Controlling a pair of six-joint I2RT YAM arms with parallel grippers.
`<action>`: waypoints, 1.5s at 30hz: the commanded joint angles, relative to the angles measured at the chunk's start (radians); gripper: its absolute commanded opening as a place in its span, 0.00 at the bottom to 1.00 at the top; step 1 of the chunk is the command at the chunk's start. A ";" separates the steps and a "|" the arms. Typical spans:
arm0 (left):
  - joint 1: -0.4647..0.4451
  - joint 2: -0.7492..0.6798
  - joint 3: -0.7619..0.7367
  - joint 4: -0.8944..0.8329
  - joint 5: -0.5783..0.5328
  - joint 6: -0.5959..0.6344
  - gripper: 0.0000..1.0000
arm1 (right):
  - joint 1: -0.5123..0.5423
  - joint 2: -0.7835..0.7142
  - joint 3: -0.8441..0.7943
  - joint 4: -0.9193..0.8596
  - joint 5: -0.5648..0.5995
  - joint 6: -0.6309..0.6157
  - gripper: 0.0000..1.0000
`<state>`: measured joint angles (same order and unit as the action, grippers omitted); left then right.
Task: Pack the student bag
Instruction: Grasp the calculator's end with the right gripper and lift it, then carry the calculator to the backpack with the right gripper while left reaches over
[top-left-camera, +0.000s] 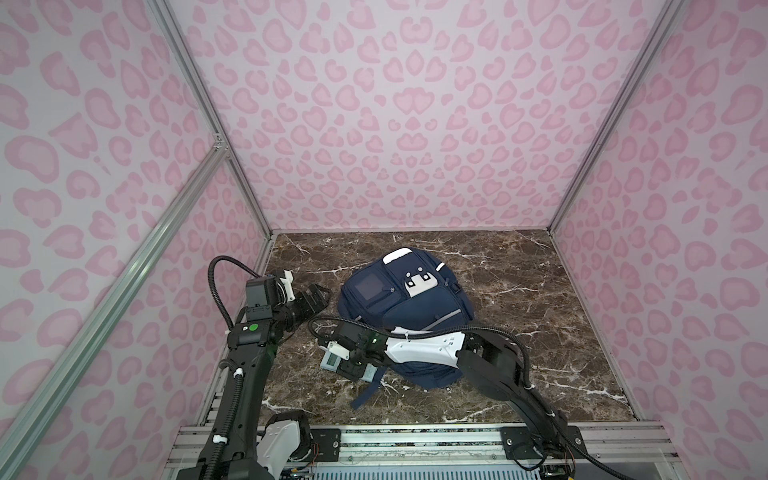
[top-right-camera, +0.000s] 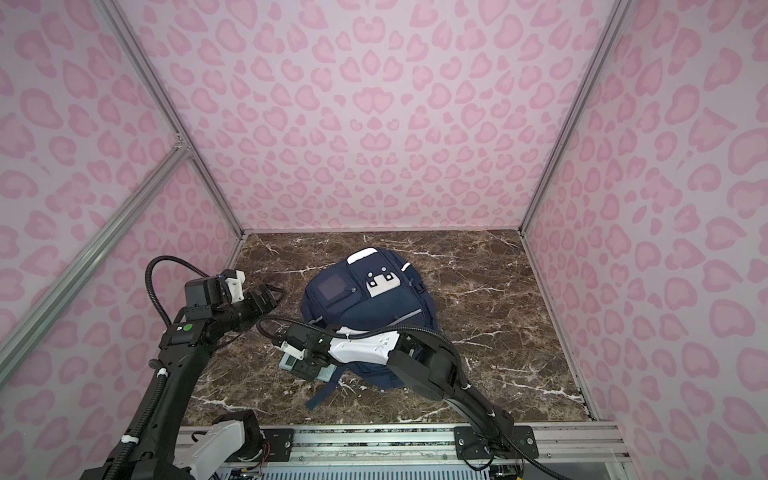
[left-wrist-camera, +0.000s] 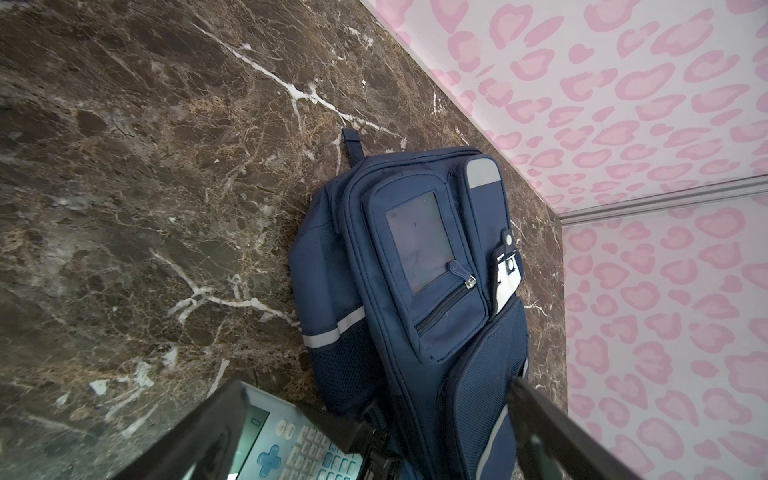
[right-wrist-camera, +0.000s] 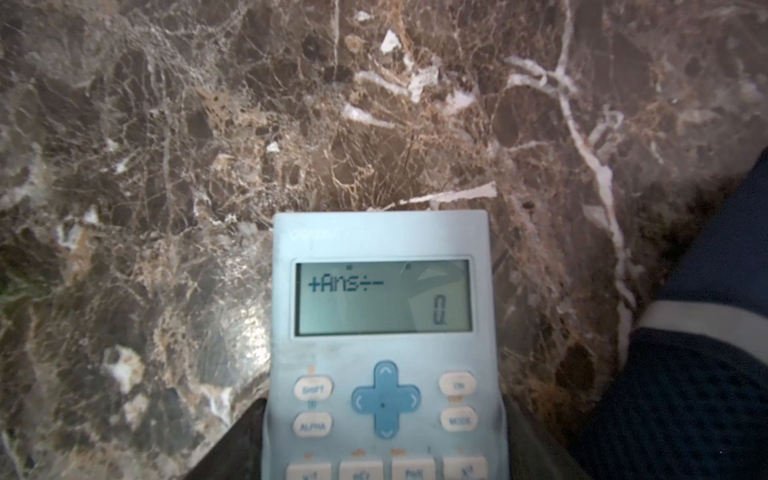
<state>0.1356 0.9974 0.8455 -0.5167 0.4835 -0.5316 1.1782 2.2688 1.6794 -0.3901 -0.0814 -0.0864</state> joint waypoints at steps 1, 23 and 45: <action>-0.001 -0.004 0.002 0.033 0.015 0.001 0.99 | 0.010 -0.013 -0.040 -0.098 0.067 -0.005 0.73; -0.004 -0.020 0.027 0.006 -0.026 0.028 1.00 | 0.048 -0.423 -0.285 0.019 0.182 0.211 0.67; -0.912 0.337 0.259 0.023 -0.540 0.312 0.86 | -0.459 -1.008 -0.762 -0.193 0.219 0.460 0.68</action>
<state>-0.7013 1.2800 1.0660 -0.5110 0.0105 -0.3565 0.7742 1.2919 0.9524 -0.5770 0.1825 0.3428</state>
